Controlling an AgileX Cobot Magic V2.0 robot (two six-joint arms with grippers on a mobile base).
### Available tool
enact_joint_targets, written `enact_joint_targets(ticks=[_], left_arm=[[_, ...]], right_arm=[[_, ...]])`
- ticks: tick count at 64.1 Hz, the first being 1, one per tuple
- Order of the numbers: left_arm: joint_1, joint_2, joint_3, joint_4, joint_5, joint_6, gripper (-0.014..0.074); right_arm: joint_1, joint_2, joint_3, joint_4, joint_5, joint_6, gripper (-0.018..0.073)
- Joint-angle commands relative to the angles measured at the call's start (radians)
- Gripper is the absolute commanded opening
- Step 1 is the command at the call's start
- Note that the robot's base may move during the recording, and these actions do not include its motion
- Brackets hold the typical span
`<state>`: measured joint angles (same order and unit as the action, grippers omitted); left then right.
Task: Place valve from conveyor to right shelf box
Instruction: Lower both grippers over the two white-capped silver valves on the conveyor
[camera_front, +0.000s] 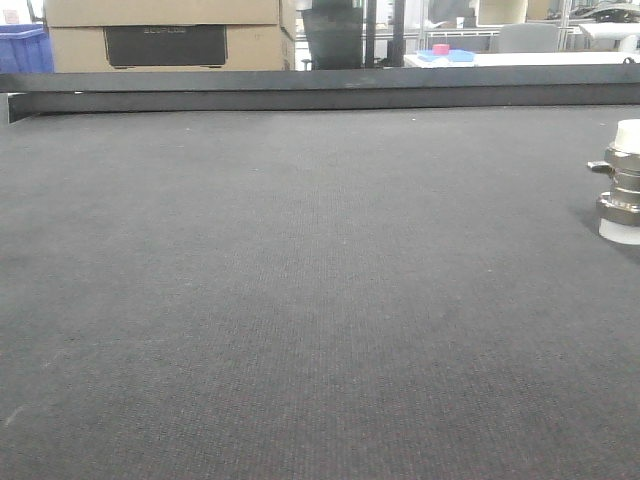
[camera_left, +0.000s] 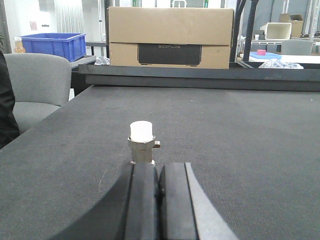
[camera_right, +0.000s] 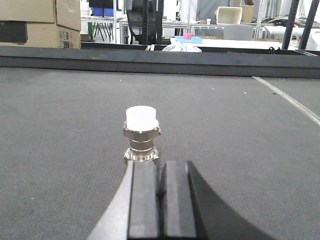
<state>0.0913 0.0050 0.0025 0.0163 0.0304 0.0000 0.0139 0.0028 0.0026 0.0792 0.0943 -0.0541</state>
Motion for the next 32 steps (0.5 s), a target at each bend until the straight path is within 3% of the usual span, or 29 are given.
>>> enact_joint_targets(ticks=[1, 22, 32], left_arm=[[0.002, -0.005, -0.002, -0.004, -0.02, -0.006, -0.0111], [0.002, -0.005, -0.002, -0.004, -0.023, -0.006, -0.0111], [0.002, -0.005, -0.002, -0.005, -0.083, -0.006, -0.0111]], right_arm=[[0.001, -0.003, -0.003, 0.001, -0.02, 0.0, -0.0162], [0.001, -0.003, -0.003, 0.001, -0.02, 0.0, -0.0162], [0.001, -0.003, -0.003, 0.001, -0.02, 0.0, -0.0162]])
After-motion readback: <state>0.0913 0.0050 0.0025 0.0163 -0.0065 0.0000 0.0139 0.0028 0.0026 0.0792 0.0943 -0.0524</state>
